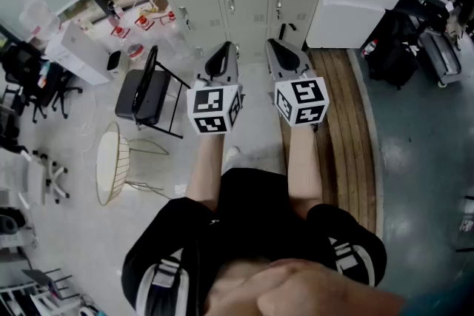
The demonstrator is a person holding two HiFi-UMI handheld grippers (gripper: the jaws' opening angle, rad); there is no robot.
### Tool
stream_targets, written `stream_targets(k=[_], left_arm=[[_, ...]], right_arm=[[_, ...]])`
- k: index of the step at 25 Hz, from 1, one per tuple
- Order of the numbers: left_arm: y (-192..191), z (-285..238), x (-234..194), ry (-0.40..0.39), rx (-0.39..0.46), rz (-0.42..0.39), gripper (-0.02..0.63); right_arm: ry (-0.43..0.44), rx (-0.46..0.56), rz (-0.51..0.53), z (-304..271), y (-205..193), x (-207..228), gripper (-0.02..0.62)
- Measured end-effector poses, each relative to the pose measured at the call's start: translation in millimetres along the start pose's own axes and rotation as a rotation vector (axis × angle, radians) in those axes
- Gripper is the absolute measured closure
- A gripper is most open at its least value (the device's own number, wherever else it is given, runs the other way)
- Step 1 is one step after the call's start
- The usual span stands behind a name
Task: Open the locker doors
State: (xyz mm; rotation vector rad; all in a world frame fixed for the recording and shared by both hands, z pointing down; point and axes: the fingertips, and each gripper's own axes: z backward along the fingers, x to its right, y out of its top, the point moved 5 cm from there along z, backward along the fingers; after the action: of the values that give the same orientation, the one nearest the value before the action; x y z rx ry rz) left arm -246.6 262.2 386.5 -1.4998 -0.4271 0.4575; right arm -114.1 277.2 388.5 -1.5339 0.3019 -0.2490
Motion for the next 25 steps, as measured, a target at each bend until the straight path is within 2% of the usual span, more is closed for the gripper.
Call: stream_targets(k=[5,9,13,25], left_arm=[[4,1,0,0.010,0.002,0.000,0.597],[3,3,2,0.025,-0.016,0.008,0.597],[-10,-1,-12,0.045,-0.043,0.019,0.597],[-31,-58,-50,0.055,-0.071,0.050,0.597]], right_arm=[[0.006,0.004,-0.001,-4,2,2,0.577],[0.007,0.013,-0.043,-2,2,8,0.577],[0.028,-0.009,-0.055,-16,-14,5,0.577],[0.038,-0.048,-0.057,-81,-34,29,0.577]])
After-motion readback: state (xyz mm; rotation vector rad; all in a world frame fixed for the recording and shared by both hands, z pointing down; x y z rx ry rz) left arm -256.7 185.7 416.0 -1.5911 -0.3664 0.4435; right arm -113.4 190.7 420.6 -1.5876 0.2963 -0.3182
